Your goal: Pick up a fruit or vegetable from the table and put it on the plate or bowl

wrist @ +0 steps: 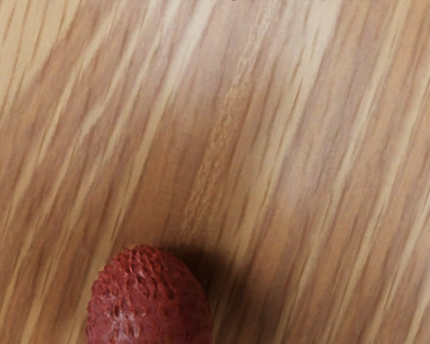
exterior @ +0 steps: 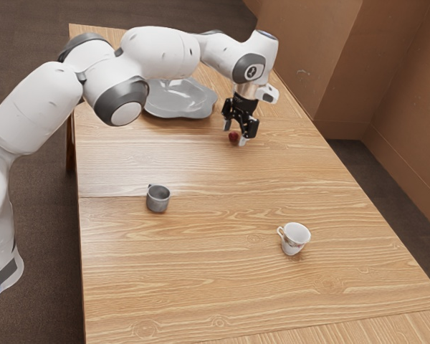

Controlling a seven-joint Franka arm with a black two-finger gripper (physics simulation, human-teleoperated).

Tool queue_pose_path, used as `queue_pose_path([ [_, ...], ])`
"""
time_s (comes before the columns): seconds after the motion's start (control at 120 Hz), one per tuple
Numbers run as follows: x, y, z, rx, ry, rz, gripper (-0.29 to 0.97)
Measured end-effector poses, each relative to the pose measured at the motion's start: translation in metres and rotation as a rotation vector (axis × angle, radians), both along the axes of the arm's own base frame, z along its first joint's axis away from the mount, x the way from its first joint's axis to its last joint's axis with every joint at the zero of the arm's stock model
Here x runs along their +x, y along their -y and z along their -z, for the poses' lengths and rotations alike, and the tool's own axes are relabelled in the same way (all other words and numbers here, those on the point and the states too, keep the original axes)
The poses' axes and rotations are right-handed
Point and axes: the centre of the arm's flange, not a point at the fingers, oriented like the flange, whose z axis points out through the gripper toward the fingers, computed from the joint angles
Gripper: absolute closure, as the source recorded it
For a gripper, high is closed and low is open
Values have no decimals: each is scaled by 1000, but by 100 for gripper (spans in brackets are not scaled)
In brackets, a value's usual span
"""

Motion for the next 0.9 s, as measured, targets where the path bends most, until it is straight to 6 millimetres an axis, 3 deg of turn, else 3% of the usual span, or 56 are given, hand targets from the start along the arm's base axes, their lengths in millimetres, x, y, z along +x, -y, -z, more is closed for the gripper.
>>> queue_pose_path([
  [0.55,-9,0,-3,-4,-58,7,22],
  [0.9,-4,0,-12,17,-42,16,26],
])
